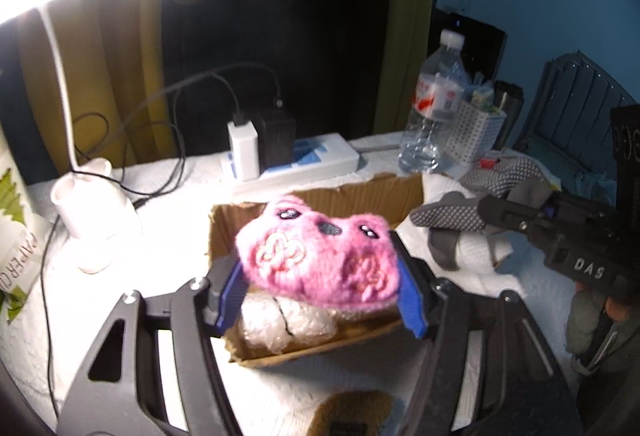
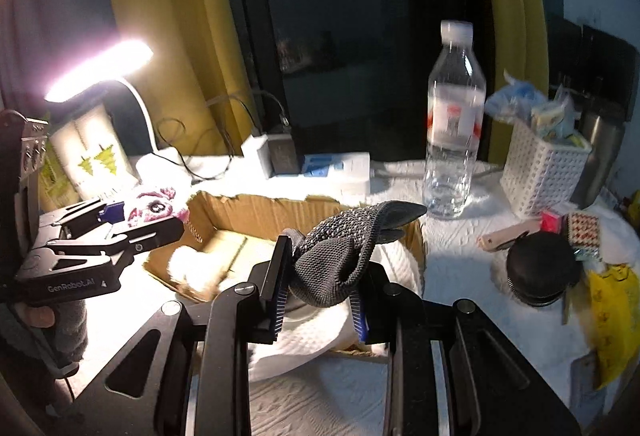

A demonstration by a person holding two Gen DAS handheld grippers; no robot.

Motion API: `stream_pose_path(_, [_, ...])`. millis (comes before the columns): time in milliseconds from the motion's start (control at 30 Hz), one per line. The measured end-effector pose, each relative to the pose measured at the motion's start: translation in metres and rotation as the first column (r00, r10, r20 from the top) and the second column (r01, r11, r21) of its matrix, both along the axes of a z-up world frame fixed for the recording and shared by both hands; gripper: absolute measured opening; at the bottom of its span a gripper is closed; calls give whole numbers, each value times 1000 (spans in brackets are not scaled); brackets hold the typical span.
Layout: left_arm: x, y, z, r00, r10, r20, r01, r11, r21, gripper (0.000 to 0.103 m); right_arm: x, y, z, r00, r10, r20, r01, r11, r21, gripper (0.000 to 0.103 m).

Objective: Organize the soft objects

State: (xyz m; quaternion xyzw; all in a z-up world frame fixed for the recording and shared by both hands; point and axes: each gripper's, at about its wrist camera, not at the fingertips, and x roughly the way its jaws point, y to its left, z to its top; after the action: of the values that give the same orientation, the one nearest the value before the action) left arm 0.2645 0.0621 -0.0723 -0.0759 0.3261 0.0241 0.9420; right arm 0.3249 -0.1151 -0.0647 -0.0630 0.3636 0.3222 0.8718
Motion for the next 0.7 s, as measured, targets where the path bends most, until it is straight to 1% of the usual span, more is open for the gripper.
stream_pose_path(200, [25, -6, -28, 997, -13, -79, 14, 1000, 1, 66, 20, 10, -41, 996, 3, -90, -7, 999, -43, 29])
stream_pose_path(300, [35, -8, -40, 992, -16, -122, 16, 1000, 0, 66, 22, 11, -54, 993, 0, -117, -6, 999, -53, 29])
stream_pose_path(400, [41, -10, -49, 987, -13, -157, 13, 1000, -1, 68, 21, 12, -58, 995, -4, -98, -4, 997, -77, 29])
stream_pose_path(467, [43, -12, -51, 987, -8, -162, 10, 1000, 12, 71, 21, 12, -58, 995, -3, -97, -4, 998, -70, 30])
stream_pose_path(567, [43, -12, -51, 987, -10, -158, 11, 1000, 6, 73, 20, 11, -57, 996, -3, -92, -4, 997, -71, 31])
stream_pose_path(633, [41, -12, -48, 988, -7, -152, 9, 1000, 7, 77, 20, 11, -57, 995, 1, -97, -8, 998, -69, 34])
stream_pose_path(667, [40, -11, -46, 989, -5, -145, 6, 1000, 8, 79, 21, 12, -57, 995, 4, -100, -11, 998, -68, 38])
stream_pose_path(700, [38, -11, -44, 990, -2, -139, 3, 1000, 7, 79, 20, 13, -56, 995, 7, -103, -14, 997, -71, 49])
